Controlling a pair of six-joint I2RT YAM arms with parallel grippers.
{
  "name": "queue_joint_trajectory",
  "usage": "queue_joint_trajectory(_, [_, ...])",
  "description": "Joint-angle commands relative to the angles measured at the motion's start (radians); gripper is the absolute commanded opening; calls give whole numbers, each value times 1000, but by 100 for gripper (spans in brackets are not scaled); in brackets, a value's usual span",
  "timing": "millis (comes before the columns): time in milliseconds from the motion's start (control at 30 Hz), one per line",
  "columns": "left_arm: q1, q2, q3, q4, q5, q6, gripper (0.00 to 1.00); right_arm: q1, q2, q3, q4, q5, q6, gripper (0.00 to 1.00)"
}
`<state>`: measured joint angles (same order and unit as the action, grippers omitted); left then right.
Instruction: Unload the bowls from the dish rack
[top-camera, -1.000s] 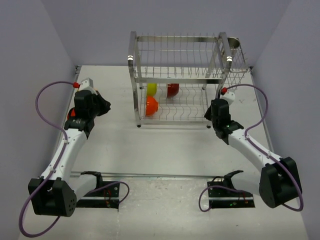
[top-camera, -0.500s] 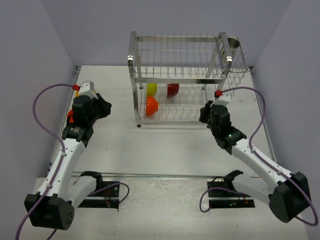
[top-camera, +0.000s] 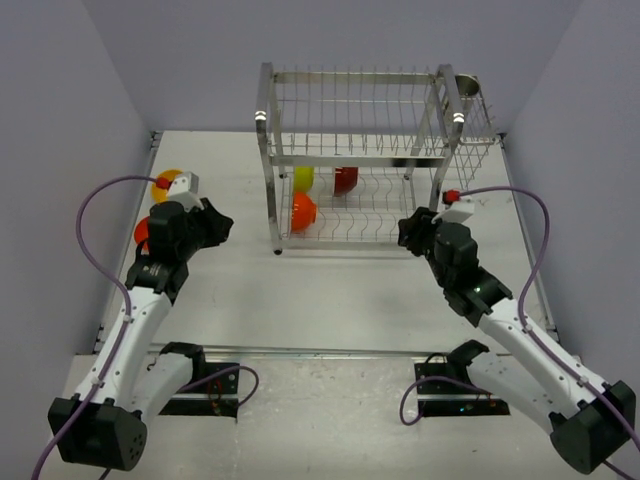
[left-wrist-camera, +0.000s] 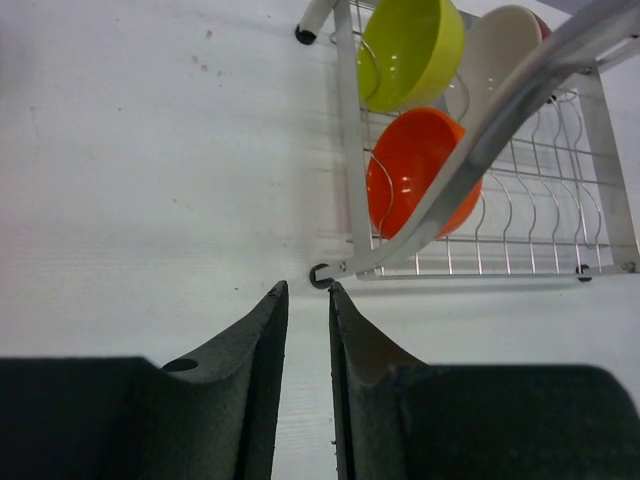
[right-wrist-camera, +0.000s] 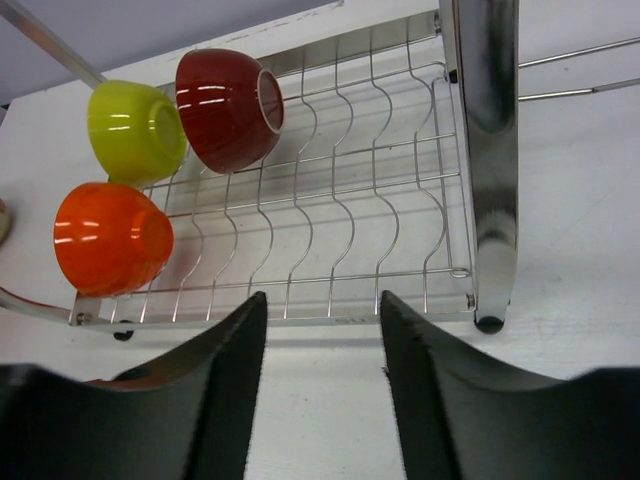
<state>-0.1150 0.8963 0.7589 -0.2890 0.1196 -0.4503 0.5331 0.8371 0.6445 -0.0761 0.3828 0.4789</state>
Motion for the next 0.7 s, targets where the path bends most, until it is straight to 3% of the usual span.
queue_joint_trajectory(0, [-18, -60, -32, 54, 103, 42, 24, 10, -27, -3, -39, 16, 1, 54])
queue_joint_trajectory(100, [-43, -112, -65, 88, 172, 56, 29, 11, -61, 3, -74, 21, 4, 65])
queue_joint_trajectory(233, [-75, -128, -90, 129, 232, 50, 31, 13, -136, 14, -109, 24, 6, 66])
queue_joint_trajectory(333, [-123, -128, -92, 140, 198, 45, 32, 13, -168, 14, -137, 25, 0, 62])
queue_joint_trajectory(467, [-147, -120, -73, 139, 149, 32, 33, 15, -178, 14, -159, 11, -3, 49])
queue_joint_trajectory(667, [-207, -79, -93, 232, 244, -10, 33, 15, -204, 1, -174, 14, 7, 49])
